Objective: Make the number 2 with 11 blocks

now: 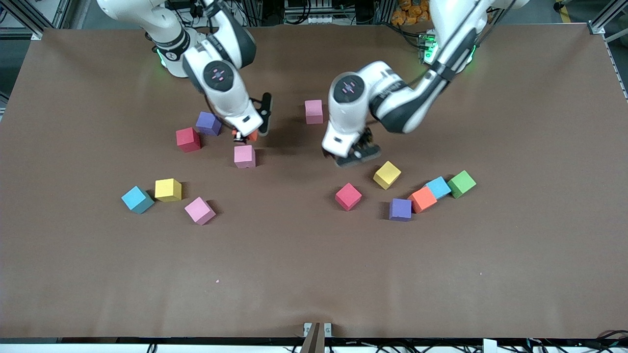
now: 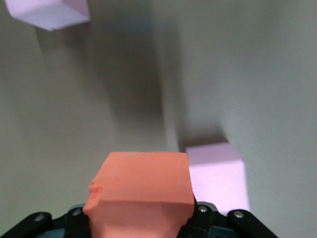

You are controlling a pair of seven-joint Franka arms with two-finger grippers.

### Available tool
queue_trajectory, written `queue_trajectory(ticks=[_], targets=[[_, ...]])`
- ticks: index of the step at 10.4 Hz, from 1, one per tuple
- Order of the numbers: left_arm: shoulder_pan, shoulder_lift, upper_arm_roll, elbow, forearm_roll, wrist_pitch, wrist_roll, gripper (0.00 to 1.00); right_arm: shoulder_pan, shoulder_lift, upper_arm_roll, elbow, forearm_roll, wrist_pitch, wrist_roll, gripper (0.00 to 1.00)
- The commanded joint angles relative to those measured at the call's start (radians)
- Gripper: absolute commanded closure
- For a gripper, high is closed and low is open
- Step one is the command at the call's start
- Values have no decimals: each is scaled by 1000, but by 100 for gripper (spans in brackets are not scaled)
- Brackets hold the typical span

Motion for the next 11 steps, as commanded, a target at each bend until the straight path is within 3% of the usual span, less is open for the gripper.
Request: queue_trajectory(ticks=[1,4,11], targets=[[-10,63,62,93,10,-15,74,0,124,22,-7,36,-63,-16,144,72],[-13,182,112,243,12,-15,81,0,233,87,-7,79,-79,-16,246,72],[-54,294,134,385,-44,-15,64,0,313,272,-5,235,-73,-13,367,71]])
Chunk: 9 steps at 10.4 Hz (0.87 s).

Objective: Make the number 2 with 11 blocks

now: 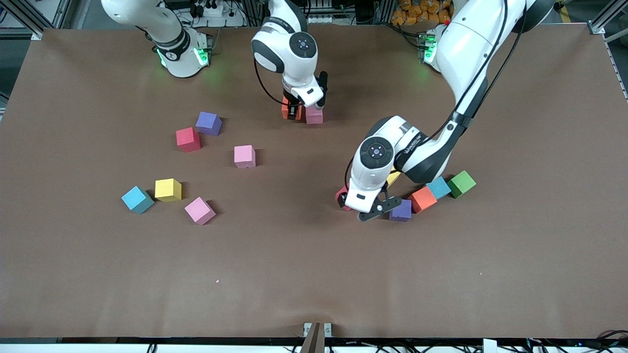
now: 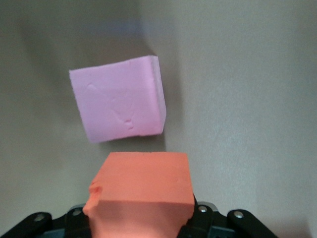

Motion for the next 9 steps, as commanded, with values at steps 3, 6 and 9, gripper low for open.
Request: queue_trajectory(ticks=[3,6,9], targets=[[-52,63,19,56,-22,-17,-71,0,17,68,-10,55,-18,14,21,70],[-60,86,19,56,-22,-17,-112,0,38,99,-10,55,-21,39,21,70],[-63,98,19,56,-20,-17,-115,0,56,111,-10,54,-21,38,58,70]])
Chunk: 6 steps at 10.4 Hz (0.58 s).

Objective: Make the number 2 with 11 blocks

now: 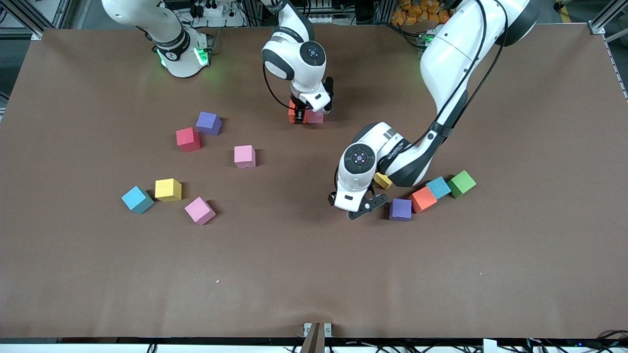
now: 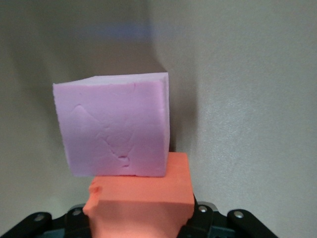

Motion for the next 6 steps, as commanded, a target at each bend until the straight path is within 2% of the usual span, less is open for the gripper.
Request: queue_trajectory(ticks=[1,2,3,4,6], targets=[[-17,16,17,29,-20,-15,-12,18,26,21,-7,18,-17,-5,44,70],[-15,12,20,29,-24,-16,-12,45,26,24,-7,18,-17,-7,44,70],[-4,-6,21,29,-61,-22,-12,56,30,29,-7,18,-17,-5,49,70],[3,-32,21,23,-81,-71,-10,60,43,38,-7,20,-17,1,69,70],[19,-88,20,6,-84,-160,-10,60,53,53,-7,18,-17,26,75,67]])
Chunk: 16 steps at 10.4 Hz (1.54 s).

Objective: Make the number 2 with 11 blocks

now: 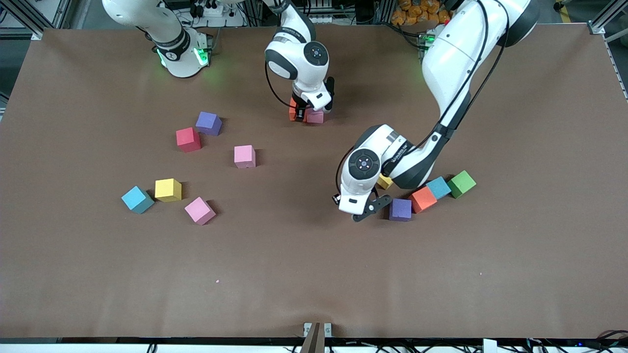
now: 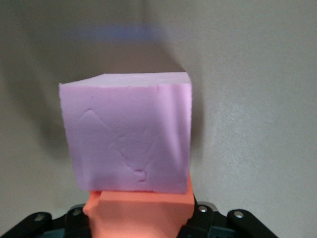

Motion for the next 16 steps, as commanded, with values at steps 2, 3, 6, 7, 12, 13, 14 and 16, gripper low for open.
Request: queue_trajectory(ticks=[2,3,6,7,12,13,14,16], targets=[[16,-147,6,-122,-59,-74,-4,60,20,23,-8,20,-16,11,30,65],[33,-191,3,-183,-61,-74,-4,60,20,23,-8,21,-16,11,30,36],[74,-303,-3,-364,-166,-28,-7,60,17,13,-11,26,-16,-9,30,0],[71,-348,-6,-441,-187,21,-42,60,17,-3,-9,26,-16,-38,30,0],[62,-400,-163,-583,-237,113,-447,61,-27,-130,-24,58,-16,-268,32,0],[61,-417,-190,-624,-237,162,-517,61,-56,-153,-32,57,-16,-285,32,0],[61,-422,-218,-653,-237,185,-612,62,-90,-171,-50,52,-16,-299,30,0],[56,-451,-238,-698,-237,190,-744,64,-157,-205,-90,49,-18,-329,30,0]])
